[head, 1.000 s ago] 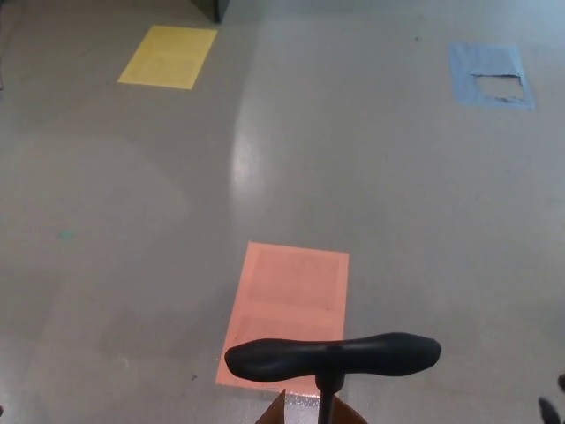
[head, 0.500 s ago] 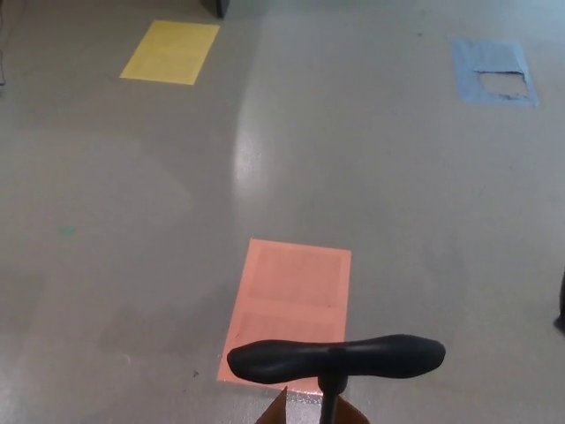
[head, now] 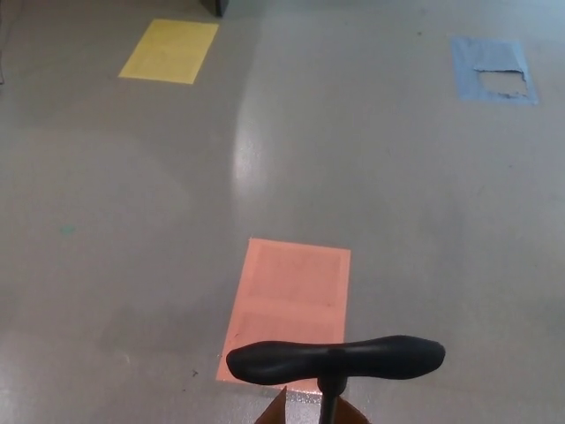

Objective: An air pump is kept on top of a storage box on the floor and the robot uses its right hand to press down on the handle of the pump to compress it

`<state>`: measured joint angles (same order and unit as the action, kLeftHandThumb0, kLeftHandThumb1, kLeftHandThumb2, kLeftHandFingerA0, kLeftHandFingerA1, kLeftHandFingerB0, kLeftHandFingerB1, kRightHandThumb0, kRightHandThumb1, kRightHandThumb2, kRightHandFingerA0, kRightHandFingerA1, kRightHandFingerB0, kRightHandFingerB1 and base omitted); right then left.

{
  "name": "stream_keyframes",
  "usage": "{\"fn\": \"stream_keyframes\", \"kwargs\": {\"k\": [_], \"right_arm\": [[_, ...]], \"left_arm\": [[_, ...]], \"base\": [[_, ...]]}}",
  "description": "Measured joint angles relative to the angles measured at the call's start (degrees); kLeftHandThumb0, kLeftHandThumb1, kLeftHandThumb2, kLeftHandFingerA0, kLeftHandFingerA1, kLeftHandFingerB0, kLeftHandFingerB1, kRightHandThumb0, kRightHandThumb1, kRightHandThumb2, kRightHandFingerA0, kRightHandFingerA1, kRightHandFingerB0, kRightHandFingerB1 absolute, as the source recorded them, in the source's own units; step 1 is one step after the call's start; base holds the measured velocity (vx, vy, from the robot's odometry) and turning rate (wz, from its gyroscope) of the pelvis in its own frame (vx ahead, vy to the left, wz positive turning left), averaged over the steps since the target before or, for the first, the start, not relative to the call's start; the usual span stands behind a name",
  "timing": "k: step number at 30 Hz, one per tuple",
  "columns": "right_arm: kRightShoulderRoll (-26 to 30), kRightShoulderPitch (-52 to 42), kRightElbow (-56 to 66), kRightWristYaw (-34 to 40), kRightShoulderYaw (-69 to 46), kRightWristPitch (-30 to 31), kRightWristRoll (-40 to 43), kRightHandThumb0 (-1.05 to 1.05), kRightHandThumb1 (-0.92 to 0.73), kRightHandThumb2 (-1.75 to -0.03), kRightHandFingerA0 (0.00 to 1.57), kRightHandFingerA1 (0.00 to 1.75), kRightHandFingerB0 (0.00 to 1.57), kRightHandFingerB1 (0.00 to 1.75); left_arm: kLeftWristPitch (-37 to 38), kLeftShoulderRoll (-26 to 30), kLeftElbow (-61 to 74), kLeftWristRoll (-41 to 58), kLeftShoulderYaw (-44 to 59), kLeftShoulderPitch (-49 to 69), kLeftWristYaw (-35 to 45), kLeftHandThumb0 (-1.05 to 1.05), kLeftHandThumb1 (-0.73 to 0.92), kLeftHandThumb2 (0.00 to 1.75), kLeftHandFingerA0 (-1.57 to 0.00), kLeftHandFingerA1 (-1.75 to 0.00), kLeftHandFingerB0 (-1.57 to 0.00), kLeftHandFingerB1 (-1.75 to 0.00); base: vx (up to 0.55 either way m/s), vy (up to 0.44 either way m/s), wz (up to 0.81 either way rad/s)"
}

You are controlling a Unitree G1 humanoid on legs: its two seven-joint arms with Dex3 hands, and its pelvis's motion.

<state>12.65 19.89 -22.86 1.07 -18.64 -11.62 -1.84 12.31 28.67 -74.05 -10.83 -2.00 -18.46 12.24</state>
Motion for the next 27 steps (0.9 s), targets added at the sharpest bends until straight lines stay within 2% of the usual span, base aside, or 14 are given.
{"fn": "stream_keyframes", "kwargs": {"k": [2,3,4,5,6,11,12,13,14,18,19,21,24,27], "right_arm": [[0.47,0.03,2.0,-0.13,-0.08,0.45,0.13,-0.86,-0.77,-1.18,0.0,0.15,0.0,0.16],[1.0,0.06,4.18,-0.29,-0.09,1.04,0.29,-0.88,-0.79,-1.19,0.0,0.13,0.01,0.15],[1.37,0.15,5.87,-0.39,-0.09,1.45,0.41,-0.88,-0.79,-1.19,0.0,0.13,0.01,0.15],[1.6,0.23,7.07,-0.47,-0.08,1.79,0.49,-0.9,-0.92,-0.77,0.0,0.17,0.0,0.22],[1.86,0.33,8.35,-0.57,-0.07,2.16,0.58,-0.92,-0.85,-1.21,0.0,0.08,0.0,0.1],[3.48,1.11,14.89,-1.13,0.15,4.2,1.18,-0.88,-0.85,-1.23,0.0,0.12,0.0,0.11],[3.75,1.28,16.2,-1.26,0.24,4.63,1.28,-0.89,-0.92,-0.84,0.0,0.11,0.0,0.14],[4.02,1.49,17.66,-1.42,0.37,5.16,1.37,-0.89,-0.92,-0.84,0.0,0.11,0.0,0.14],[4.26,1.68,19.18,-1.57,0.55,5.69,1.49,-0.86,-0.83,-1.24,0.0,0.15,0.0,0.14],[5.19,2.76,23.52,-2.05,1.31,7.46,1.8,-0.9,-0.89,-1.25,0.0,0.09,0.0,0.1],[5.67,3.24,25.56,-2.34,1.89,8.29,1.93,-0.9,-0.91,-1.26,0.0,0.1,0.0,0.11],[5.98,3.76,27.54,-2.64,2.55,9.08,2.01,-0.89,-0.92,-1.26,0.0,0.1,0.0,0.13],[6.48,5.1,31.22,-3.28,4.06,10.62,2.12,-0.93,-0.92,-1.26,0.0,0.1,0.0,0.11],[7.29,6.83,35.5,-4.2,6.27,12.31,2.18,-0.92,-0.9,-1.24,0.0,0.13,0.0,0.14]], "left_arm": [[0.0,0.0,-0.01,0.0,0.0,0.0,0.0,-0.36,0.47,1.05,-0.01,-0.47,0.0,-0.47],[0.0,0.0,-0.01,0.0,0.0,0.0,0.0,-0.73,0.83,0.65,-0.21,-0.3,-0.15,-0.27],[0.0,0.0,-0.03,0.0,0.0,0.0,0.0,-0.73,0.83,0.65,-0.21,-0.3,-0.15,-0.27],[0.0,0.0,-0.02,0.0,0.0,0.0,0.0,-0.36,0.48,1.05,0.0,-0.47,0.0,-0.47],[0.0,0.0,-0.03,0.0,0.0,0.0,0.0,-0.36,0.47,1.05,-0.01,-0.47,0.0,-0.47],[0.0,0.0,-0.04,0.0,0.0,0.0,0.0,-0.36,0.47,1.04,-0.01,-0.47,0.0,-0.47],[0.0,0.0,-0.04,0.0,0.0,0.0,0.0,-0.74,0.82,0.65,-0.22,-0.3,-0.16,-0.27],[0.0,0.0,-0.04,0.0,0.0,0.0,0.0,-0.74,0.82,0.65,-0.22,-0.3,-0.16,-0.27],[0.0,0.0,-0.04,-0.01,0.0,0.0,0.0,-0.74,0.82,0.65,-0.22,-0.3,-0.16,-0.27],[0.0,0.0,-0.05,-0.02,0.0,0.0,0.0,-0.73,0.82,0.65,-0.21,-0.3,-0.15,-0.27],[0.0,0.0,-0.05,-0.02,0.0,0.0,0.0,-0.36,0.47,1.04,-0.01,-0.47,0.0,-0.47],[0.0,0.0,-0.06,-0.02,0.0,0.0,0.0,-0.36,0.47,1.04,0.0,-0.47,0.0,-0.47],[0.0,0.0,-0.07,-0.04,-0.01,0.0,0.0,-0.74,0.82,0.65,-0.22,-0.3,-0.15,-0.27],[0.01,0.0,-0.08,-0.04,-0.01,0.0,0.0,-0.36,0.47,1.04,0.0,-0.47,0.0,-0.47]], "base": [[0.0,0.0,0.0],[0.0,0.0,0.0],[0.0,0.0,0.0],[0.0,0.0,0.0],[0.0,0.0,0.0],[0.0,0.0,0.0],[0.0,0.0,0.0],[0.0,0.0,0.0],[0.0,0.0,0.0],[0.0,0.0,0.0],[0.0,0.0,0.0],[0.0,0.0,0.0],[0.0,0.0,0.0],[0.0,0.0,0.0]]}}
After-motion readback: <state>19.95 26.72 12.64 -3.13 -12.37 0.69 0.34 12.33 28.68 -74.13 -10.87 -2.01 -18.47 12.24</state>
